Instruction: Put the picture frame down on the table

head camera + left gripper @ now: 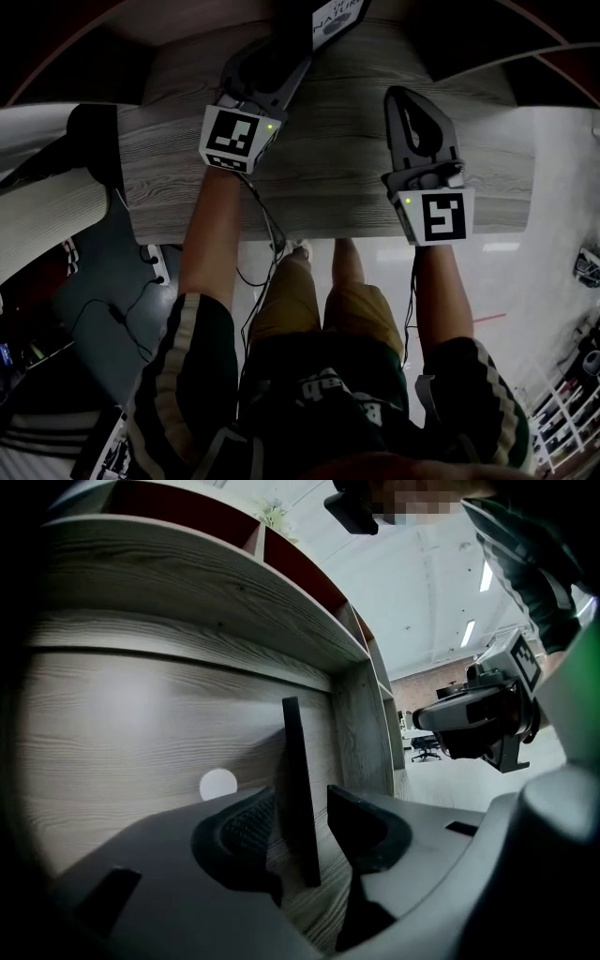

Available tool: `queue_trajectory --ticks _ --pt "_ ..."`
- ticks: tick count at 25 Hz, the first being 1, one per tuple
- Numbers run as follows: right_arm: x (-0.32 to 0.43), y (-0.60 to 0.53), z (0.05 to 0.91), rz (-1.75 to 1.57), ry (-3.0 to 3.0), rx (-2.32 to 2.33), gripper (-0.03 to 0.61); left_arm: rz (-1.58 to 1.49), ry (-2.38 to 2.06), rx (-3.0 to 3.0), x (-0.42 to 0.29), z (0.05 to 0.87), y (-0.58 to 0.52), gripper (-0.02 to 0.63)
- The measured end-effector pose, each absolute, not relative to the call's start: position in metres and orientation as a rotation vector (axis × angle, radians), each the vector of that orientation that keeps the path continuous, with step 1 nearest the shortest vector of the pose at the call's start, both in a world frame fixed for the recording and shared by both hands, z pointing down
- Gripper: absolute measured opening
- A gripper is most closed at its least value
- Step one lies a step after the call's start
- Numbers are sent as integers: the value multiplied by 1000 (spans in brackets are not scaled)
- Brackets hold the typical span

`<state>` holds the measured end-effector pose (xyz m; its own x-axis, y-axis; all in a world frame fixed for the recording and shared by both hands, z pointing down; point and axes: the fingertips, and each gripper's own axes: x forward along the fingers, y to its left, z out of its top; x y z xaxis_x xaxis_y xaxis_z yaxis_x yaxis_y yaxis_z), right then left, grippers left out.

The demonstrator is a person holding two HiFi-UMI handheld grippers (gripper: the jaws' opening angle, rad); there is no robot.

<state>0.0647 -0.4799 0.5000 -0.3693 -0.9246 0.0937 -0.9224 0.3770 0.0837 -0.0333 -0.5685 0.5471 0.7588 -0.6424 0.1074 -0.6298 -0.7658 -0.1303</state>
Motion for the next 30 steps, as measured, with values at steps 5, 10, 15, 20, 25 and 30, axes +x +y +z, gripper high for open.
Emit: queue_trajectory --ticks 5,10,15,20,25,30 --pt "51 -456 483 -50 -2472 1731 35 -121 1100 -2855 -52 511 -534 184" --pt "41 -428 464 -78 -2423 1786 35 -73 1088 -2811 -67 472 -495 176" --pt "40 -400 442 -78 -2383 1848 35 -37 1176 -2754 -88 433 -463 98" --pt "32 -378 420 -90 -2382 1866 35 -43 1412 -2684 -120 396 -438 18" --pt "32 -342 401 -104 -2409 1861 35 -35 1440 -2678 -114 373 -388 18" --pt "45 -280 364 -131 -2458 1805 35 -20 1508 -2692 -88 331 -306 18"
